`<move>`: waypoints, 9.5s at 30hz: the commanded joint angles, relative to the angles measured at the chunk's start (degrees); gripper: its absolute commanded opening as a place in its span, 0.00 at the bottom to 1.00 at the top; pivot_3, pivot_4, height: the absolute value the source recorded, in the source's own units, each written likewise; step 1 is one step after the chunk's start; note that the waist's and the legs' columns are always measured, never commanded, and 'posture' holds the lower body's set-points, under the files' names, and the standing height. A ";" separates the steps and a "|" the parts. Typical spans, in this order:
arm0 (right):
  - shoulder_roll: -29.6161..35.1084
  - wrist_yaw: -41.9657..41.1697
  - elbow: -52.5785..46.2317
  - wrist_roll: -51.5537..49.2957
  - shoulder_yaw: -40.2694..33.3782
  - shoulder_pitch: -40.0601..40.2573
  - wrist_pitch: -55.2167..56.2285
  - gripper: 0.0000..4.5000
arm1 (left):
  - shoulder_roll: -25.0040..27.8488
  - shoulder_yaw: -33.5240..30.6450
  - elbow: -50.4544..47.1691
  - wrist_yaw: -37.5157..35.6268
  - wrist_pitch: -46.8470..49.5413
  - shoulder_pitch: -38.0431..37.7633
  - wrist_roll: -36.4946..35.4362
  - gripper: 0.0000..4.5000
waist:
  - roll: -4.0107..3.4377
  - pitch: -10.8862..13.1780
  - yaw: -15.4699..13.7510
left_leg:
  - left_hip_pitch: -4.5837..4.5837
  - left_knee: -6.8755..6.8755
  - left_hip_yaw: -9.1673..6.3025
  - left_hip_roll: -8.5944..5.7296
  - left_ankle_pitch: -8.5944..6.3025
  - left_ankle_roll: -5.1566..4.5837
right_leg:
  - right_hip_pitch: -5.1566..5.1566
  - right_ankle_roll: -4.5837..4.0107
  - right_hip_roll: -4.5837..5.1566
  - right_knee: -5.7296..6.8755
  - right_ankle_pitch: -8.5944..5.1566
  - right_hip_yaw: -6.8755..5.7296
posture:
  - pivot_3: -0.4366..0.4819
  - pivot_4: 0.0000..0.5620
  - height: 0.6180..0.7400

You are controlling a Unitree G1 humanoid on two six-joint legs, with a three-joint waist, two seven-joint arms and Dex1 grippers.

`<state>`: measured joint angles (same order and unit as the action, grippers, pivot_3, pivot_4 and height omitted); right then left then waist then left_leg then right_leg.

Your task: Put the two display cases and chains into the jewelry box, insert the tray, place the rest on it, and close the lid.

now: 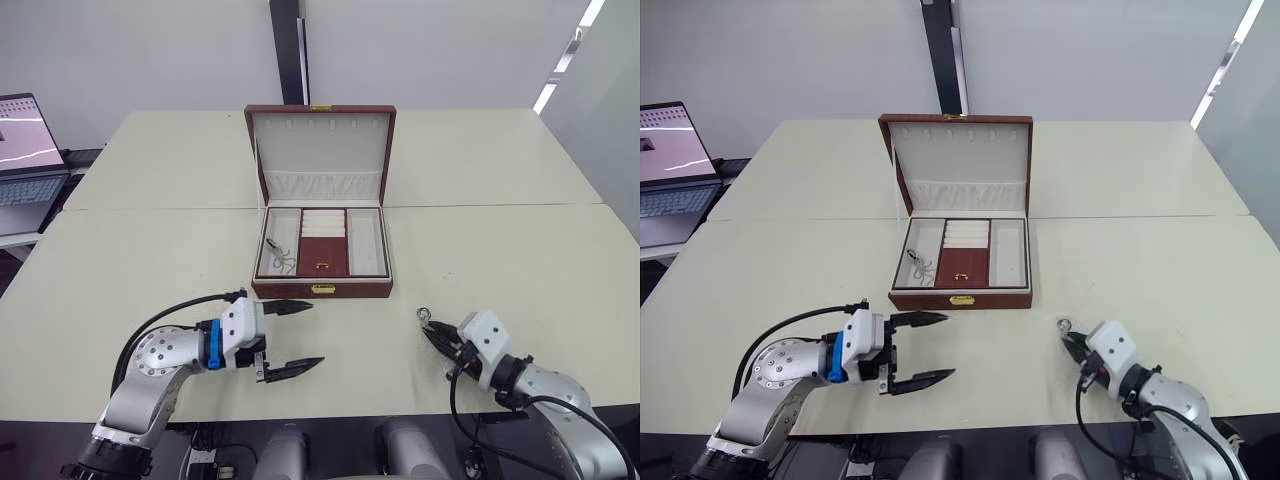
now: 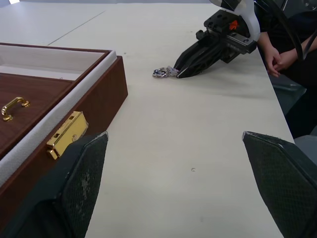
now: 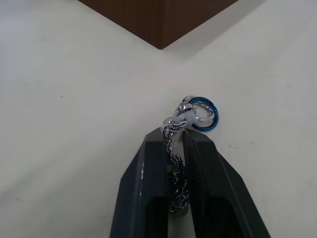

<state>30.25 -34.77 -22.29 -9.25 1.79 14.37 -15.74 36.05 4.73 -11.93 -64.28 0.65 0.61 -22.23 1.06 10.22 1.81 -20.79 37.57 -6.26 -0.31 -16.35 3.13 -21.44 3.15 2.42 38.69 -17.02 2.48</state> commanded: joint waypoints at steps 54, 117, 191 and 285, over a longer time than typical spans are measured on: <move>-7.05 -2.26 7.81 -13.76 3.56 -42.95 -12.54 0.00 | -8.64 -10.48 -15.89 24.52 9.06 -11.57 -3.78 1.00 | -0.07 0.09 0.03 | -0.11 -0.51 0.08 -0.01 0.02 0.03 | -0.39 -0.05 0.08 -0.11 -0.01 0.06 | 0.48 0.27 1.00; 10.64 -22.50 21.78 -13.45 -7.44 -31.92 -3.88 1.00 | 4.58 -27.98 4.13 15.58 10.05 -10.59 -8.72 1.00 | -0.11 0.14 0.05 | -0.13 -0.56 0.14 -0.01 0.02 0.03 | -0.46 -0.07 0.06 -0.11 -0.03 0.05 | 0.48 0.27 1.00; -5.18 -17.20 6.29 -11.16 6.09 -27.76 -17.45 0.00 | -0.92 -13.35 -5.55 13.76 28.33 -6.46 -6.95 0.01 | -0.11 0.14 1.06 | -0.17 -0.63 0.11 -0.04 0.14 0.24 | -0.71 -0.07 0.20 0.09 -0.03 0.10 | 0.48 0.27 1.00; -13.54 -37.24 82.56 -3.02 -6.34 -81.97 21.78 0.00 | -28.89 -23.34 -22.99 18.35 -26.36 -53.11 -11.99 0.01 | 0.03 0.46 1.89 | -0.17 -0.61 0.47 0.08 0.10 0.17 | -0.75 -0.26 0.06 0.17 -0.12 0.20 | 0.48 0.27 1.00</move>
<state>17.02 -68.68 63.32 -10.88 -4.90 -67.84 7.43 7.10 -18.43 -34.58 -46.25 -24.29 -52.09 -33.84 1.08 10.68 3.69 -20.97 36.96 -5.80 -0.23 -16.25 3.30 -22.18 2.89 2.47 38.86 -17.14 2.67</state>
